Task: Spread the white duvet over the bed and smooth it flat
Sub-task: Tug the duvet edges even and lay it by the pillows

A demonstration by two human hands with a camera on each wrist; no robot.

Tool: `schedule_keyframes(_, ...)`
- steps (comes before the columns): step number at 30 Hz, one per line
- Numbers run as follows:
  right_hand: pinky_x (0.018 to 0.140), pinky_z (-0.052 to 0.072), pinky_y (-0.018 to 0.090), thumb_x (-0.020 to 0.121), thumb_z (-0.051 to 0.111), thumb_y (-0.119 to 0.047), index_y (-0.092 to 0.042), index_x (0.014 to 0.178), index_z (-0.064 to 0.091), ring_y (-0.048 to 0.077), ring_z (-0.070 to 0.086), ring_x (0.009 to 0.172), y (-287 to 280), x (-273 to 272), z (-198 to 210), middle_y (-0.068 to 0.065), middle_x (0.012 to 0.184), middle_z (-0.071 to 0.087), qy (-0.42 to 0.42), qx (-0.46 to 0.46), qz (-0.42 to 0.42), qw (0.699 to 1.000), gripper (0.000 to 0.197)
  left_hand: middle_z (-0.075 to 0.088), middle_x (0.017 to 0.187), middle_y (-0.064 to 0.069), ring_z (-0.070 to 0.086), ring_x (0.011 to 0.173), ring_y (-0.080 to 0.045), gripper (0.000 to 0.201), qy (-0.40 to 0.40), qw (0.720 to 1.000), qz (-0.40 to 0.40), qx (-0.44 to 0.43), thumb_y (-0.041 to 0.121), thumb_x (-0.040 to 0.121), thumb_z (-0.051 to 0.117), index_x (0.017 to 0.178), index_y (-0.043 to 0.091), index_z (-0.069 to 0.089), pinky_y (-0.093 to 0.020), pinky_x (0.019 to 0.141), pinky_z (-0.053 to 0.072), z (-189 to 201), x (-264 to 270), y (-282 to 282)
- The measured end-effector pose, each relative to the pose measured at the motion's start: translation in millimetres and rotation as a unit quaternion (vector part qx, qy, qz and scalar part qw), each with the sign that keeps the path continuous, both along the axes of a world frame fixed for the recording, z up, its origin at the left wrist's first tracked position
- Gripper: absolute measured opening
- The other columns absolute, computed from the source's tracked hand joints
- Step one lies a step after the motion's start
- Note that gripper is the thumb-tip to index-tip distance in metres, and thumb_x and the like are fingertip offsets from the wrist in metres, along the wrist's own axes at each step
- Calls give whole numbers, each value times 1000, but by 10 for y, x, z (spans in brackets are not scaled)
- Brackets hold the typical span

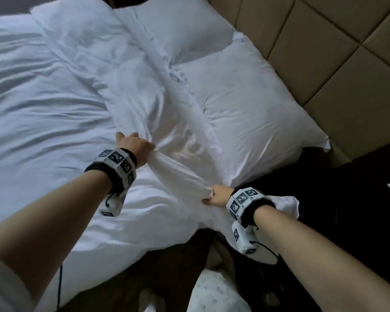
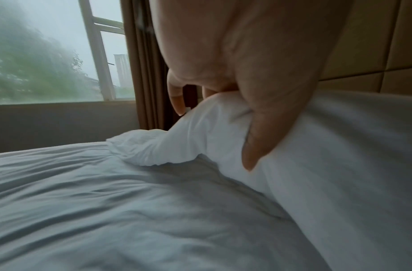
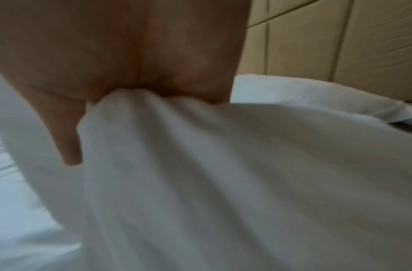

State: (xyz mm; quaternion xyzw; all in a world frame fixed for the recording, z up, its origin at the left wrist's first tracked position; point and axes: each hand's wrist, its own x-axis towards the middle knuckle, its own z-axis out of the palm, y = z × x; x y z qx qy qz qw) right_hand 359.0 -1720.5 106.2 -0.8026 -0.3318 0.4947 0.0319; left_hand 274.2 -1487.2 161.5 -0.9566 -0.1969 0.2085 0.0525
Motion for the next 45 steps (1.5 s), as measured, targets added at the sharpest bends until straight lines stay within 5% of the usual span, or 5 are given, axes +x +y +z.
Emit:
schedule_keyframes(8,111,29,38,96,50,-32,-15,152,3,28,29,141,1036,-2263,524,12,156,20,208,-2,111,972,75,49,130,0,35,129,-25,37,91,985,130,65,11,90,47,121,31,51,-58,109,21,280,-2145,1122)
schedule_keyframes(12,97,43,41,97,48,-31,-18,150,19,34,51,125,1263,-2760,416,17,144,43,197,-81,157,964,62,51,137,-7,48,128,-21,40,204,956,210,-28,26,93,55,130,13,53,-28,102,38,126,-2842,1377)
schedule_keyframes(18,106,34,32,97,46,-31,-7,139,41,27,45,131,1341,-2125,382,14,142,47,-95,-11,116,989,49,49,140,-9,47,129,-23,42,150,943,278,-104,33,97,45,131,8,51,-28,103,38,3,-3187,1388)
schedule_keyframes(38,104,38,36,94,52,-29,-9,137,41,31,46,127,2740,371,-296,14,139,47,-150,34,-48,987,49,50,137,-16,48,126,-31,52,-8,896,408,-178,33,94,51,138,8,37,-38,103,39,-664,-1285,2583)
schedule_keyframes(45,110,33,45,77,70,-46,-12,145,22,36,34,135,3133,1006,-1043,17,147,32,-110,19,-197,974,90,42,139,-23,47,124,-40,71,-2,847,491,-203,31,89,58,145,13,20,-45,103,41,-1423,-813,2792)
